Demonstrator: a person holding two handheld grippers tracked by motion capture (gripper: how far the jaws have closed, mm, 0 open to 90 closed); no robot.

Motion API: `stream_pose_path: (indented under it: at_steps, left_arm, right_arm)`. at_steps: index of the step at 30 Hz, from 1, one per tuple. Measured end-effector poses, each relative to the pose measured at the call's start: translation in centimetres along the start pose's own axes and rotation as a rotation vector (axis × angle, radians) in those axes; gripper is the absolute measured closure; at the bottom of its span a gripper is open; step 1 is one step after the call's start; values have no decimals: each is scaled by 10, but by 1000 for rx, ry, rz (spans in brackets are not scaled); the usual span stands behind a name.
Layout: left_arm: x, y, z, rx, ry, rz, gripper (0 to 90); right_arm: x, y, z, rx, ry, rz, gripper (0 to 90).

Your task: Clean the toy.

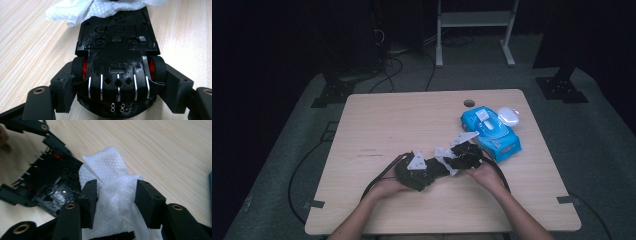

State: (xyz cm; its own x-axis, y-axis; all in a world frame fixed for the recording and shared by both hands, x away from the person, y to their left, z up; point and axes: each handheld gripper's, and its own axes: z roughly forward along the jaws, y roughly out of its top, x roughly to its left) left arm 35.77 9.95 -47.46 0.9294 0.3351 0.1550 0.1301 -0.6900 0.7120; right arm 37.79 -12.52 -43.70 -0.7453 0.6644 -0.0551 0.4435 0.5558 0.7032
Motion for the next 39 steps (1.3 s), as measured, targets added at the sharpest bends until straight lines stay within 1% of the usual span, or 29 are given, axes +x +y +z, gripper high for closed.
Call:
stream_pose_path:
  at_steps: [2,3,4,5,7,9,11,13,15,17,18,19,20,21,22,24,25,26,27,28,29,31,34,36,37,39]
  left_arm:
    - [1,0,0,-11,-4,-9,246]
    - [1,0,-1,-17,-7,-13,246]
    - [1,0,-2,-19,-5,-10,246]
    - [1,1,-2,-15,-4,-3,246]
    - [0,1,-2,-7,4,6,246]
    - [0,1,-2,-10,4,3,246]
    - [0,2,-1,-7,6,12,246]
    - [0,2,-1,-2,4,13,246]
    - [0,2,0,0,7,17,246]
    - [-1,2,0,2,7,20,246]
    - [-1,2,0,3,8,20,246]
    - [-1,1,0,7,6,17,246]
    - [0,1,0,-2,-1,1,246]
    - [0,1,-1,-4,0,4,246]
    - [0,1,-1,1,4,12,246]
    - [0,1,-1,-3,3,5,246]
    - [0,1,-1,-3,4,7,246]
    - [0,1,-1,-2,4,9,246]
    - [0,1,-1,1,2,11,246]
    - [1,1,-1,3,1,10,246]
    - [1,1,-1,1,1,6,246]
    - [0,2,-1,-1,3,7,246]
    - [0,2,0,-5,5,2,246]
    - [0,2,0,2,7,2,246]
    - [0,2,0,9,5,3,246]
    - [0,1,1,7,2,-12,246]
  right_arm:
    - [-1,-2,4,-3,-15,7,602]
    - [-2,-5,4,-14,-39,-5,659]
    - [-3,-7,5,-28,-31,-2,682]
    - [-5,-9,4,-35,-19,6,750]
    - [-10,-13,2,-22,-61,-5,775]
    - [-17,-17,-2,-19,-36,47,803]
    - [-19,-18,-3,-12,-28,57,811]
    - [-17,-14,-4,2,-36,42,820]
    - [-12,-7,-4,-14,-7,43,824]
    - [-3,0,-2,-34,11,17,825]
    - [2,4,0,-38,25,6,825]
    - [8,7,4,-36,28,-13,825]
    - [13,8,7,-24,17,-33,825]
    - [14,9,8,-21,4,-55,824]
    - [12,8,8,-21,3,-52,825]
    - [1,3,5,-16,-23,-33,826]
    - [-9,-2,2,-5,-41,-4,830]
    - [-19,-7,0,4,-29,33,829]
    - [-27,-13,-4,14,3,81,829]
    - [-31,-16,-6,21,17,102,830]
    - [-33,-22,-10,26,24,112,830]
    - [-31,-31,-16,44,39,113,830]
    - [-24,-40,-21,54,65,100,831]
    - [-19,-42,-24,58,69,88,831]
    - [-16,-41,-26,57,79,85,831]
    - [-12,-38,-28,52,86,78,831]
